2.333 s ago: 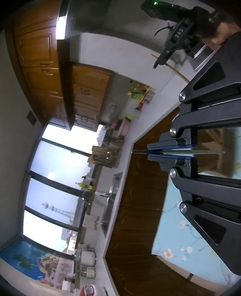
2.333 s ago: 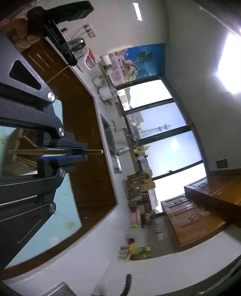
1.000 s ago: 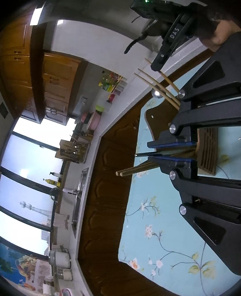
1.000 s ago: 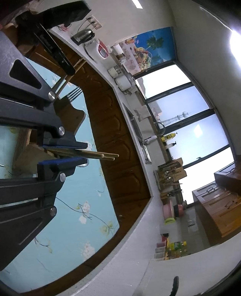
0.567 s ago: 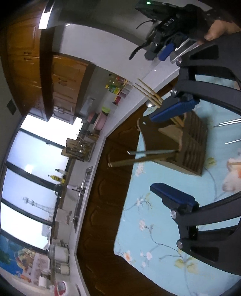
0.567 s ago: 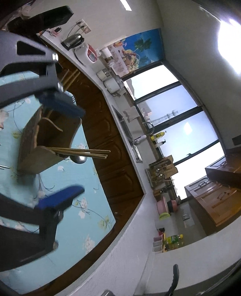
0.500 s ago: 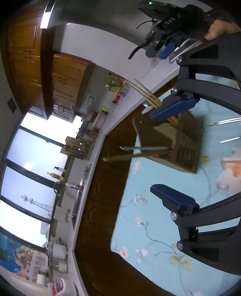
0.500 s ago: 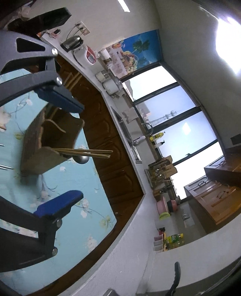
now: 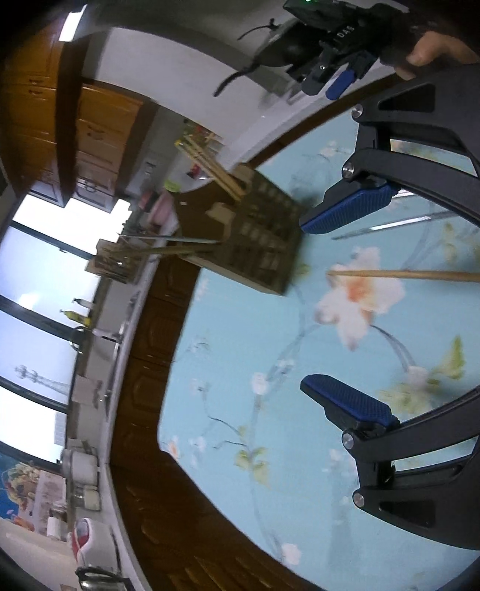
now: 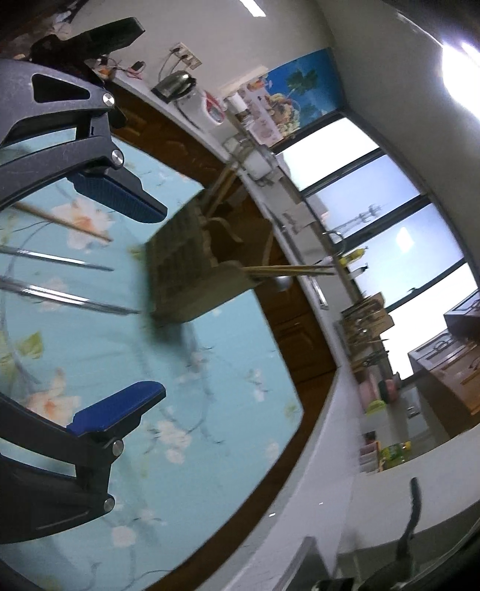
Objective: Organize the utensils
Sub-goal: 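Lower and grasp a silver knife with the right tool while the left tool grasps a chopstick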
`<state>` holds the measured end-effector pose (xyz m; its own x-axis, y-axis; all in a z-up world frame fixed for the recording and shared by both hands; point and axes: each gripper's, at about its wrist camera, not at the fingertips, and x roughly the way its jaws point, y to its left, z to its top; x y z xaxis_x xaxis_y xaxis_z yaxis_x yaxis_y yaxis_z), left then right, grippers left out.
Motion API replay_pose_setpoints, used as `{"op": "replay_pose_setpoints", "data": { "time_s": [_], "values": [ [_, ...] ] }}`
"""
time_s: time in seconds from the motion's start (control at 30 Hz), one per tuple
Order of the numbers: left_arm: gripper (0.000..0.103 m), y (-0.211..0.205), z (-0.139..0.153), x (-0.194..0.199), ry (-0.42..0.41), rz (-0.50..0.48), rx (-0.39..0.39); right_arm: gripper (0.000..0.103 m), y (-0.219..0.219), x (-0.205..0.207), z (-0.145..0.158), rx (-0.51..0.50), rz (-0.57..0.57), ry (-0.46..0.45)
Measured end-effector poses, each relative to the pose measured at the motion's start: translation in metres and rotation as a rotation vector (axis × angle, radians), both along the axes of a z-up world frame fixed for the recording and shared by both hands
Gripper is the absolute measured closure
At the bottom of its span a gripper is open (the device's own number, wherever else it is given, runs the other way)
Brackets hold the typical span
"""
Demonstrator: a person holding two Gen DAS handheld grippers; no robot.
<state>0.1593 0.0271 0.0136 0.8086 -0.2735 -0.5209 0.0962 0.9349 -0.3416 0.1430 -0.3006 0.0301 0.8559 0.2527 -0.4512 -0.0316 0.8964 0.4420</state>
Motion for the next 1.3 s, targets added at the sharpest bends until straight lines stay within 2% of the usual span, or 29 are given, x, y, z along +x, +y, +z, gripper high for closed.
{"op": "replay_pose_setpoints", "data": {
  "time_s": [0.23, 0.5, 0.6, 0.67, 0.77, 0.97, 1.3],
  "values": [
    [0.023, -0.003, -0.022, -0.017, 0.069, -0.009, 0.015, 0.014, 0.012, -0.018, -0.021, -0.031, 0.03, 0.054],
    [0.023, -0.005, -0.039, -0.02, 0.135, -0.015, 0.026, 0.015, 0.032, -0.015, -0.037, -0.088, 0.077, 0.088],
    [0.023, -0.006, -0.043, -0.017, 0.158, -0.015, 0.038, 0.031, 0.044, -0.008, -0.04, -0.126, 0.11, 0.103],
    [0.023, -0.007, -0.045, -0.013, 0.168, -0.018, 0.039, 0.051, 0.049, -0.002, -0.045, -0.133, 0.131, 0.128],
    [0.023, -0.01, -0.047, -0.009, 0.182, -0.031, 0.046, 0.068, 0.056, 0.01, -0.052, -0.15, 0.15, 0.169],
    [0.023, -0.024, -0.051, 0.011, 0.236, -0.066, 0.1, 0.083, 0.059, 0.036, -0.066, -0.178, 0.15, 0.24],
    [0.023, -0.041, -0.062, 0.041, 0.306, -0.122, 0.156, 0.084, 0.069, 0.083, -0.075, -0.177, 0.186, 0.296]
  ]
}}
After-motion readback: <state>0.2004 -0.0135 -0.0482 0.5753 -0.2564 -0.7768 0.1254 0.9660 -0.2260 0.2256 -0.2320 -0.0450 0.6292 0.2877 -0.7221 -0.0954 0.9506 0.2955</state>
